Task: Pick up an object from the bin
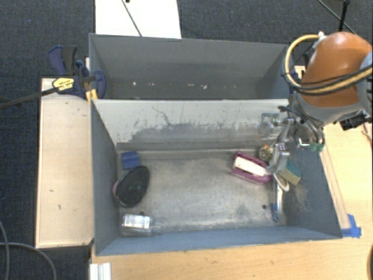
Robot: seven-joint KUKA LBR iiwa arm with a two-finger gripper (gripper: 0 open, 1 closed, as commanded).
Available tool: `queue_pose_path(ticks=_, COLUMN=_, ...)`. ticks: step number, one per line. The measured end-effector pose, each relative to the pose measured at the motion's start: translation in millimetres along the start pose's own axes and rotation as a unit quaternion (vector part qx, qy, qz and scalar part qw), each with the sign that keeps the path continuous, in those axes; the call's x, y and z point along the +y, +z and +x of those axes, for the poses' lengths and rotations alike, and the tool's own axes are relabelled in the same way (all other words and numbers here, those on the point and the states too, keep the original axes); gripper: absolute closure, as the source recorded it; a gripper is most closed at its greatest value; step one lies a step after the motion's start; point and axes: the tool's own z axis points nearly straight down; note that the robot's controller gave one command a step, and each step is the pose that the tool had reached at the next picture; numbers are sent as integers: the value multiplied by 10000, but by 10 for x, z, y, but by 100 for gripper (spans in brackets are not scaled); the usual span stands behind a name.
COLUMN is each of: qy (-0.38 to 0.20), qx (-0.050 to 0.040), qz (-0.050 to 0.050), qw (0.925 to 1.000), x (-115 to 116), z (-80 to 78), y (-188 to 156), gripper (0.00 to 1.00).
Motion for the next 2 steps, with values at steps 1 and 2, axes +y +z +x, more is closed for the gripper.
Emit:
queue_pose_path(ticks=1, qy=-690, qx=-2, qz=7, qw=9976, x=-702, z=220, y=688, gripper=0)
queue_pose_path(ticks=2, qy=-1083, qx=-147, qz=28, qw=9940, x=-731, z=612, y=1257, gripper=0)
